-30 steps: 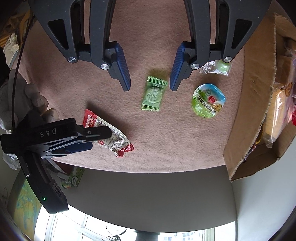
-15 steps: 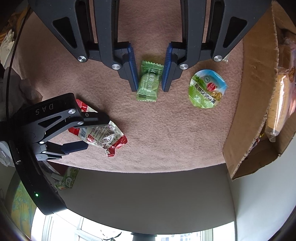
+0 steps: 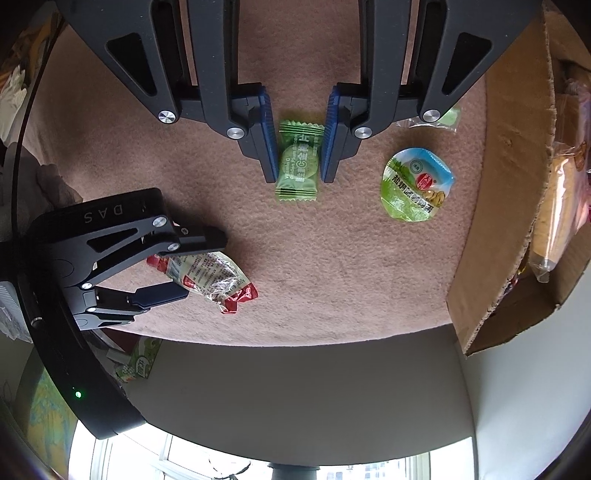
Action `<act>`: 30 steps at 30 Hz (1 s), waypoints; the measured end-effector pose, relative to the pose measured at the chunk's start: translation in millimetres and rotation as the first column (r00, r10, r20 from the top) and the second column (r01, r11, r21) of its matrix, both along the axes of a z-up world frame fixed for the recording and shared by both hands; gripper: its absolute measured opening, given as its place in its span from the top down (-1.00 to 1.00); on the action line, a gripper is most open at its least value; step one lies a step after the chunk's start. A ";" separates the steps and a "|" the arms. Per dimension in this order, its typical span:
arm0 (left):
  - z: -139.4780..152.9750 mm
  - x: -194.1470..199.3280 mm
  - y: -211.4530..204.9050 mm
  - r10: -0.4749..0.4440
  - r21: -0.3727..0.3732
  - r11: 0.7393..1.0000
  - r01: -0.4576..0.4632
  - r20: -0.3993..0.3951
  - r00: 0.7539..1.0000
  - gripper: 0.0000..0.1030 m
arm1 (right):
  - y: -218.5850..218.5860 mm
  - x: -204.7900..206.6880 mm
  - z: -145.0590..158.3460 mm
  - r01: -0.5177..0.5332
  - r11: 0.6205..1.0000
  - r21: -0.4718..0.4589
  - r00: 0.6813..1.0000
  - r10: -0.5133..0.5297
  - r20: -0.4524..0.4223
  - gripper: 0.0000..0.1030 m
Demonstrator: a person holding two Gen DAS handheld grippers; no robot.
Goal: Organize snacks
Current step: 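Grasp the green square candy with the left tool while the right tool reaches the red-white pouch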
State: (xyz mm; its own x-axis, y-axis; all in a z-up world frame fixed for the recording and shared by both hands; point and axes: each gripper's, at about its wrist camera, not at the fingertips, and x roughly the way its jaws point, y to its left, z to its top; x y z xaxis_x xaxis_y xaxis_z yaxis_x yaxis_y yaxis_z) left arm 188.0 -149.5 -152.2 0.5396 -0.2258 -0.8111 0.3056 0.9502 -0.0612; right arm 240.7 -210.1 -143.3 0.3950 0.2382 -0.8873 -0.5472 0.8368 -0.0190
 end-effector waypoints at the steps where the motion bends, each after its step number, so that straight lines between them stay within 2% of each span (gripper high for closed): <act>1: 0.1 -0.7 -0.4 0.000 0.000 1.000 0.000 0.001 1.000 0.61 | -0.3 -0.3 1.1 0.003 1.000 0.001 1.000 -0.003 0.003 -0.45; 5: 1.4 -3.7 6.6 0.004 -0.012 1.000 -0.004 0.000 1.000 0.61 | -4.6 -2.3 7.3 0.026 0.999 0.023 1.000 -0.027 0.006 -0.32; 13: 1.1 -3.4 9.7 -0.019 0.000 1.000 0.019 -0.007 1.000 0.61 | -3.3 -1.5 2.0 0.022 1.000 0.009 1.000 -0.022 -0.003 -0.41; 15: 1.1 -3.2 9.0 -0.023 0.005 1.000 0.023 -0.013 1.000 0.56 | 1.1 -2.3 -0.7 0.020 1.000 0.005 1.000 -0.020 -0.003 -0.42; 16: 0.8 -3.5 8.1 -0.022 0.008 1.000 0.022 -0.016 1.000 0.46 | 1.9 -2.6 -1.0 0.020 1.000 0.005 1.000 -0.020 -0.002 -0.42; 20: -0.1 -5.2 7.1 -0.028 0.022 0.999 0.028 -0.002 1.000 0.48 | 4.6 -4.9 -0.6 0.026 1.000 0.010 1.000 -0.026 0.004 -0.36; 21: 1.2 -7.4 6.1 -0.027 0.025 0.999 0.027 0.000 1.000 0.57 | 6.7 -5.5 -0.7 0.029 1.000 0.009 1.000 -0.029 0.008 -0.34; 22: 1.5 -8.1 6.2 -0.027 0.026 0.999 0.027 0.000 1.000 0.59 | 5.5 -7.0 0.1 0.031 0.999 0.008 0.999 -0.031 0.010 -0.30; 30: 5.5 -15.3 14.6 0.010 -0.023 1.000 -0.010 -0.001 1.000 0.59 | -0.7 -15.0 11.2 0.047 0.998 0.031 0.999 -0.048 0.019 -0.27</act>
State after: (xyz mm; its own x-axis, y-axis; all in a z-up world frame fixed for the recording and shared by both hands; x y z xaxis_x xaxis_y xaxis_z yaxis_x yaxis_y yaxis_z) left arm 172.7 -134.9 -146.7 0.5416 -0.2389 -0.8059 0.2960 0.9516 -0.0832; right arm 225.7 -210.8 -132.1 0.4239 0.2455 -0.8718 -0.5064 0.8623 -0.0034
